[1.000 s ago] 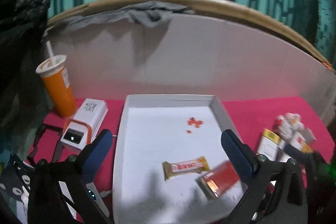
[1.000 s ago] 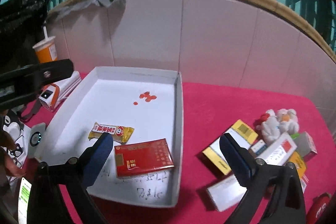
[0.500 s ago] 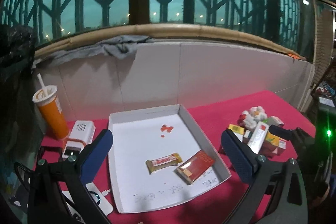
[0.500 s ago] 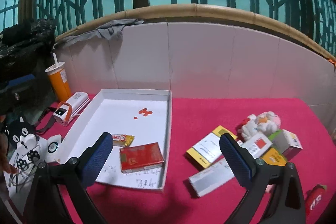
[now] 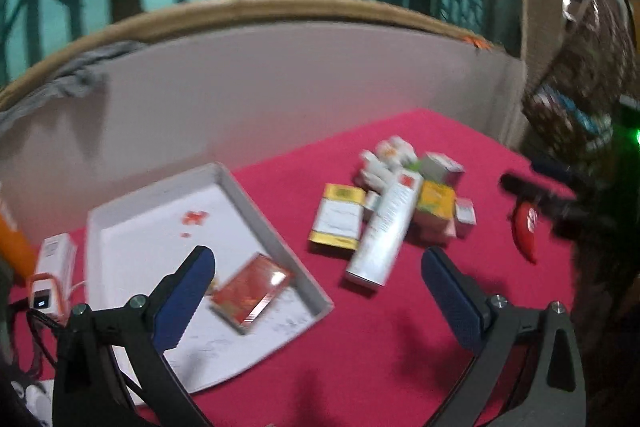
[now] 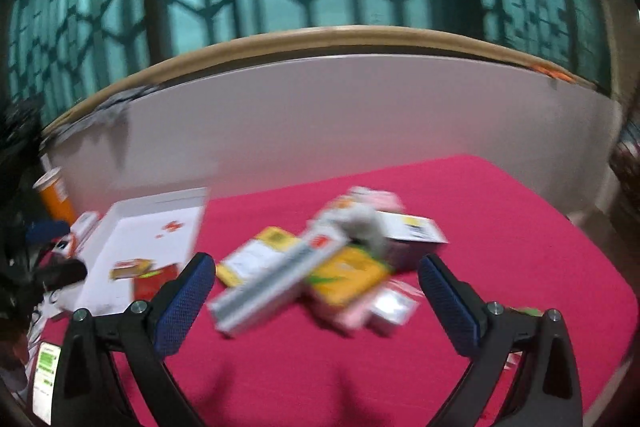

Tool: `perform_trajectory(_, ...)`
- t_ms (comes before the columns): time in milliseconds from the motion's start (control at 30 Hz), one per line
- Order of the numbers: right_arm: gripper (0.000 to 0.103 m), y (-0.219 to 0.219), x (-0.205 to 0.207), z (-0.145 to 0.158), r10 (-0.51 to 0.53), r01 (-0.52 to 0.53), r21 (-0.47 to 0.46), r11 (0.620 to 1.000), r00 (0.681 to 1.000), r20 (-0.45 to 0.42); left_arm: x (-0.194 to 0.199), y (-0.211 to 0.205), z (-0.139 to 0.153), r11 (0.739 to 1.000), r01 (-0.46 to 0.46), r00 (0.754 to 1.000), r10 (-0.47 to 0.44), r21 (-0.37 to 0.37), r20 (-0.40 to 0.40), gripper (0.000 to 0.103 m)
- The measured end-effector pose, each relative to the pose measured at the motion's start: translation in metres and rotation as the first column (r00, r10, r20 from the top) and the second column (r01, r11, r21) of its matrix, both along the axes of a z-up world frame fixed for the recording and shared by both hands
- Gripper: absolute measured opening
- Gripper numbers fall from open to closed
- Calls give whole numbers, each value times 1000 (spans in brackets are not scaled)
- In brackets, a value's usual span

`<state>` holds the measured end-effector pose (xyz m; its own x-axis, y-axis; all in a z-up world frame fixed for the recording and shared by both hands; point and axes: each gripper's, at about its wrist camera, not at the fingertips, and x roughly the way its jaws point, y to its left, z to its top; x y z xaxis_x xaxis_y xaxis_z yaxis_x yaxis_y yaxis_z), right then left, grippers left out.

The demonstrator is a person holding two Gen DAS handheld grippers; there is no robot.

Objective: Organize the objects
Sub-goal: 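Grasp the red plush chili with the right gripper while the left grasps the Liquid Sealant box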

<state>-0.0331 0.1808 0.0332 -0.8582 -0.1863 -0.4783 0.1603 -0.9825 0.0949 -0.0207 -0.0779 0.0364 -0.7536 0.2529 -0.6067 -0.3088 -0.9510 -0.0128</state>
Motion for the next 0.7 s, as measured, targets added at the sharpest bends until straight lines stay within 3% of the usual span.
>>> perform_trajectory(167, 103, 69, 6, -26, -159, 158, 18, 987, 986, 51, -18, 44, -29, 996, 93, 992, -91, -19, 91, 103)
perform_trajectory(400, 103, 151, 5, -72, -318, 325, -2, 946, 927, 200, -48, 73, -65, 994, 100, 978, -90, -45, 191, 102)
perform_trajectory(600, 103, 171, -10, -102, -335, 357, -16, 934, 889, 312, -71, 87, -82, 992, 107, 966, -85, -74, 245, 100)
perform_trajectory(700, 103, 166, -18, -110, -324, 354, -29, 935, 883, 338, -82, 94, -89, 992, 96, 960, -70, -86, 271, 93)
